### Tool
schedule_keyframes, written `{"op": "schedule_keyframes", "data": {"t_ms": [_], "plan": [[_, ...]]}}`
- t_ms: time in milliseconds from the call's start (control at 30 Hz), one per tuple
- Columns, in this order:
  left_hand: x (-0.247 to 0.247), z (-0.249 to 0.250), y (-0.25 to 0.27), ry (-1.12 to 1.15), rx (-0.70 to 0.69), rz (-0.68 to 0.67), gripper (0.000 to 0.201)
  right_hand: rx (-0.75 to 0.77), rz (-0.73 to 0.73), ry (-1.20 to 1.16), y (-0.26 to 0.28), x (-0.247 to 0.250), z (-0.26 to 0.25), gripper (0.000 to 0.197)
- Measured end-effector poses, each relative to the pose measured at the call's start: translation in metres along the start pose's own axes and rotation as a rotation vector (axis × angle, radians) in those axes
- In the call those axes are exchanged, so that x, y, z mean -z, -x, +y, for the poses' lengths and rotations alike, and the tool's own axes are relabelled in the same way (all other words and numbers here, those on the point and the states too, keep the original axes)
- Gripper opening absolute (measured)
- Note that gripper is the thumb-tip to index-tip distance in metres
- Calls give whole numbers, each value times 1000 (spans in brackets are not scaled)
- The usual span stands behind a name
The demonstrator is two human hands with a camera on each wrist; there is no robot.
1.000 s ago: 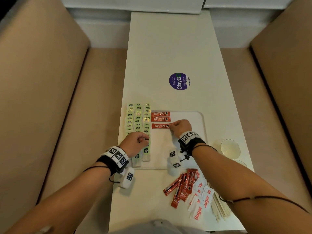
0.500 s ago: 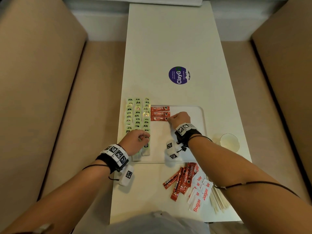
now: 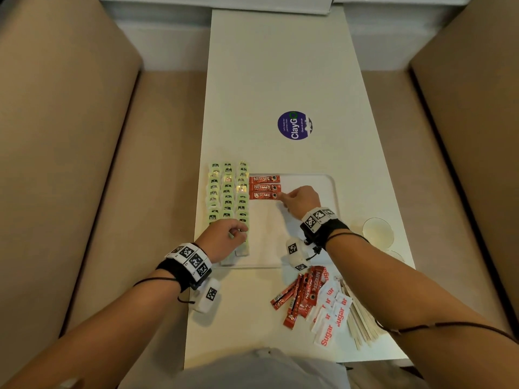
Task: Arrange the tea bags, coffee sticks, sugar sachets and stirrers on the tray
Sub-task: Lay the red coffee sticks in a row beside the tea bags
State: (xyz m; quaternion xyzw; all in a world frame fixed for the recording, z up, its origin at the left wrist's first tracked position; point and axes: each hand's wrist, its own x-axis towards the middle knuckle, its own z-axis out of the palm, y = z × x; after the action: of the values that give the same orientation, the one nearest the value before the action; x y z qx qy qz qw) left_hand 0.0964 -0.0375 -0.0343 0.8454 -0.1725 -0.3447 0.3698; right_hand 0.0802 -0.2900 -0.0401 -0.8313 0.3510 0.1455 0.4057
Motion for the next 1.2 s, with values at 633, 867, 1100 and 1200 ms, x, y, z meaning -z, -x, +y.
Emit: {"op": "schedule_keyframes", "data": {"t_ms": [633,867,1100,1200], "plan": [[-88,41,16,-369,-81,-329,19,-10,-171,361,116,39,90,36],[-134,70,7,-513,27,-353,40,-55,-261,383,115,28,107,25],[-159,84,7,-616,66,-272,56,-24,-300,349,113,22,117,13],[-162,84,8,-608,84,-251,54,7,-308,314,112,20,123,11]]}}
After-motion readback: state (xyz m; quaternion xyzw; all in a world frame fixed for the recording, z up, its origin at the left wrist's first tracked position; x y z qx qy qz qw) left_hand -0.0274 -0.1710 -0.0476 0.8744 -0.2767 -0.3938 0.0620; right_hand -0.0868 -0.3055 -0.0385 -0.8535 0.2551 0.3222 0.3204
